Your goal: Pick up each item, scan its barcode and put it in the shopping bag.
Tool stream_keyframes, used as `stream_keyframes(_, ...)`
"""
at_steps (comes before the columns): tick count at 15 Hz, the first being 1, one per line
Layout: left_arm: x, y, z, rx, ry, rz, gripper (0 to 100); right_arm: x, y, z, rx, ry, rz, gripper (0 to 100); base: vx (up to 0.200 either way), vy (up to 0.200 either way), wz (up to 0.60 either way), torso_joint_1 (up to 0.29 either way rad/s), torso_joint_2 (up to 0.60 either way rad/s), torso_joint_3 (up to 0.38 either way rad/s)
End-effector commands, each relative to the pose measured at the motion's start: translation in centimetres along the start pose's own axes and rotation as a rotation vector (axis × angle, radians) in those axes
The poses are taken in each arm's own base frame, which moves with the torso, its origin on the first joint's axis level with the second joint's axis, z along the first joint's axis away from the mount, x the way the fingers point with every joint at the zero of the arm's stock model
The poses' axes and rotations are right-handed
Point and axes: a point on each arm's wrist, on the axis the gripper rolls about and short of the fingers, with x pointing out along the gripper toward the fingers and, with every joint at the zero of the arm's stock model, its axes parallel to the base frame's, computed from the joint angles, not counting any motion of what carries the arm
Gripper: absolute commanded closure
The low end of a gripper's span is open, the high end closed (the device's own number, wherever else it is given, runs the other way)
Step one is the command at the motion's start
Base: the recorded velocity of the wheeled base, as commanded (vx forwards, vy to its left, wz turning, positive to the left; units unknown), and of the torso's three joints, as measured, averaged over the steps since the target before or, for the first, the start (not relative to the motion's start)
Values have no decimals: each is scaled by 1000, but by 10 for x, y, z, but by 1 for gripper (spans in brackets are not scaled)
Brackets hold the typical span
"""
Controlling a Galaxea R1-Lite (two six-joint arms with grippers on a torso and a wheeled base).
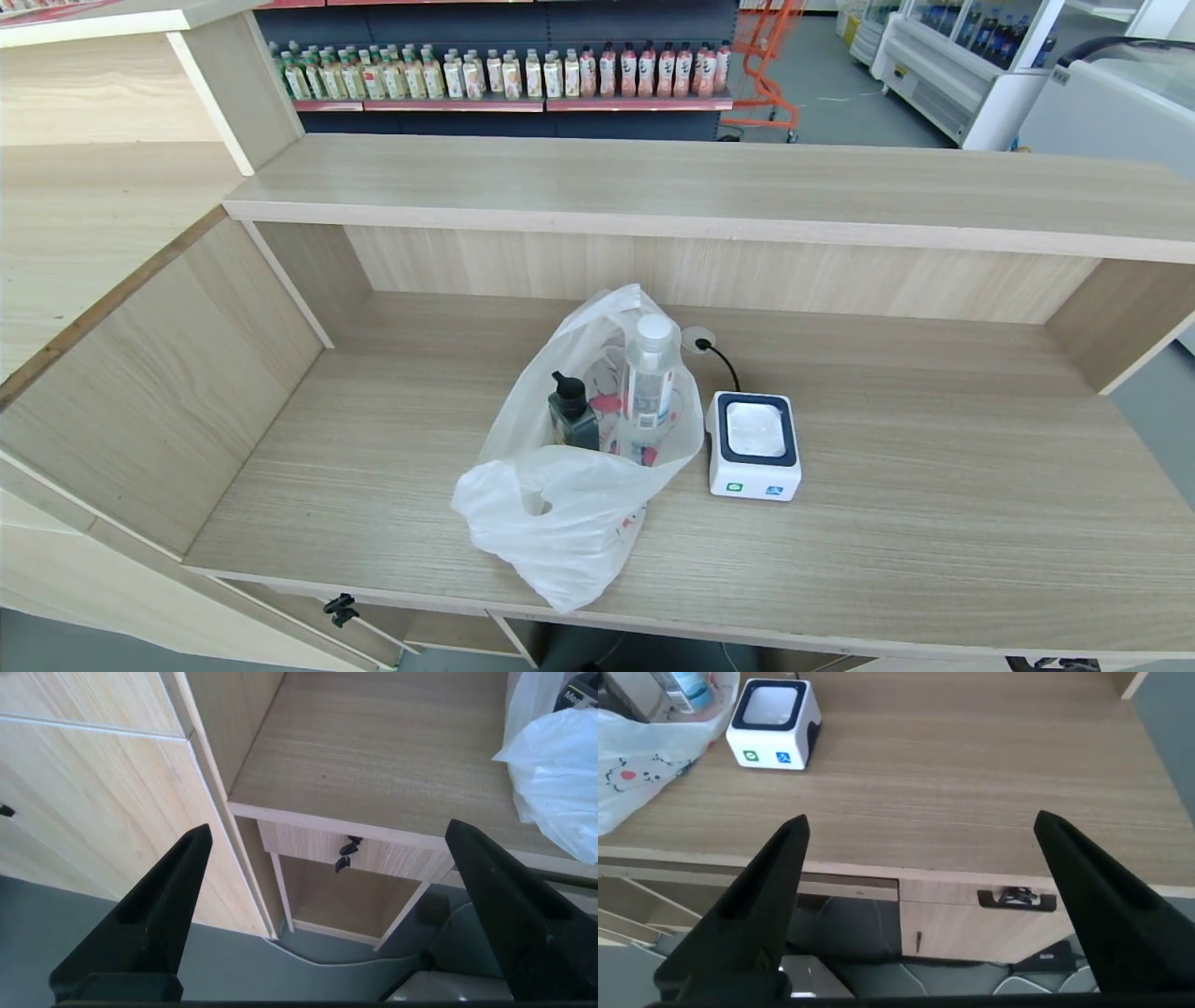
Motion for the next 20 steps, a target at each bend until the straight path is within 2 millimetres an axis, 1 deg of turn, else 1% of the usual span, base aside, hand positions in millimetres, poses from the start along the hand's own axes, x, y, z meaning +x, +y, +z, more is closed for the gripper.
stream_keyframes(1,0,0,0,0,-1,0,0,0,0,0,4,6,0,100,0,0,0,0,0,0)
stream_keyframes(8,0,0,0,-2,-1,0,0,0,0,0,10,6,0,100,0,0,0,0,0,0)
stream_keyframes(11,0,0,0,13,2,0,0,0,0,0,10,6,0,100,0,-200,0,1,2,4)
stream_keyframes(15,0,0,0,8,1,0,0,0,0,0,10,6,0,100,0,0,0,0,0,0)
stream_keyframes(18,0,0,0,9,1,0,0,0,0,0,10,6,0,100,200,0,0,1,-1,2)
stream_keyframes(20,0,0,0,9,1,0,0,0,0,0,10,6,0,100,0,0,0,0,0,0)
